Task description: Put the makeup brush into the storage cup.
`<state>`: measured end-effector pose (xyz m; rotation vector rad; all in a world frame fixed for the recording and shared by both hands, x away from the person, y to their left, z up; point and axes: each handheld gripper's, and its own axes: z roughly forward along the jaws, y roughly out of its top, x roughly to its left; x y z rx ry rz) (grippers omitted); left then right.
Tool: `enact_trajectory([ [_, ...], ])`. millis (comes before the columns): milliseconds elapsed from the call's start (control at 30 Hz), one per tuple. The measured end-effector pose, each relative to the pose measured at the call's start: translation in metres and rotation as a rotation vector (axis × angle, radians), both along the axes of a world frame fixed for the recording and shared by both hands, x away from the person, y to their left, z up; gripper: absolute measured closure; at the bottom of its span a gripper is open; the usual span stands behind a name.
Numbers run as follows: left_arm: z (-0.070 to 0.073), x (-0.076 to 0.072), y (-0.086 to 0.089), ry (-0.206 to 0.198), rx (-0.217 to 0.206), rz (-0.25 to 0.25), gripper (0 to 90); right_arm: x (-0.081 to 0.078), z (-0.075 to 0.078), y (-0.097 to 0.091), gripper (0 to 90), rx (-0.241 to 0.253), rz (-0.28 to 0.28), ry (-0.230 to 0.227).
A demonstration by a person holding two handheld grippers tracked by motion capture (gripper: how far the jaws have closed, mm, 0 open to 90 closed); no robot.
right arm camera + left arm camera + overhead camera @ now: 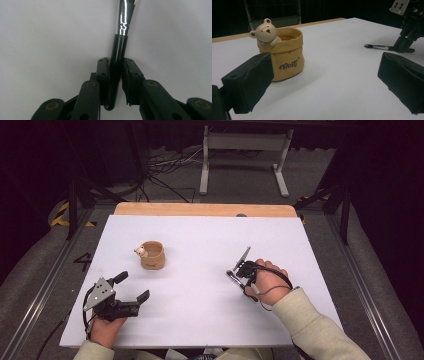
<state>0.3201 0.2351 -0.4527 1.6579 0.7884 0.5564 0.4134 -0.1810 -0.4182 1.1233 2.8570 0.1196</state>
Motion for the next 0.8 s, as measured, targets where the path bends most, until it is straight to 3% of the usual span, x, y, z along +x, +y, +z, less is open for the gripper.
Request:
enact_trajectory([
  [100, 0.000, 0.000, -0.001, -0.006, -0.002, -0.001, 1.0, 0.000, 0.000, 0.001, 79.3, 0.001, -0.005, 0.002],
  [200, 0.000, 0.000, -0.002, 0.017, -0.011, -0.019, 0.8, -0.001, 0.000, 0.000, 80.0, 0.003, -0.005, 0.001],
  [400, 0.002, 0.000, -0.006, 0.022, 0.008, -0.031, 0.3, -0.001, 0.000, -0.001, 80.2, 0.011, -0.015, -0.001],
  [433, 0.003, 0.000, -0.006, 0.025, 0.009, -0.037, 0.3, -0.002, 0.000, -0.001, 80.3, 0.013, -0.015, -0.002],
  [467, 0.004, 0.001, -0.004, 0.033, -0.012, -0.084, 1.4, -0.002, 0.001, -0.002, 80.3, 0.023, -0.010, -0.002],
  [533, 0.005, 0.001, -0.005, 0.038, -0.016, -0.091, 1.5, -0.003, 0.001, -0.003, 80.3, 0.028, -0.009, -0.004],
  [600, 0.007, 0.001, -0.005, 0.026, -0.009, -0.098, 1.5, -0.004, 0.004, -0.004, 80.3, 0.039, -0.006, -0.016],
  [800, 0.010, 0.003, -0.008, 0.042, -0.012, -0.117, 0.4, -0.012, 0.018, -0.011, 80.3, 0.112, 0.006, -0.076],
])
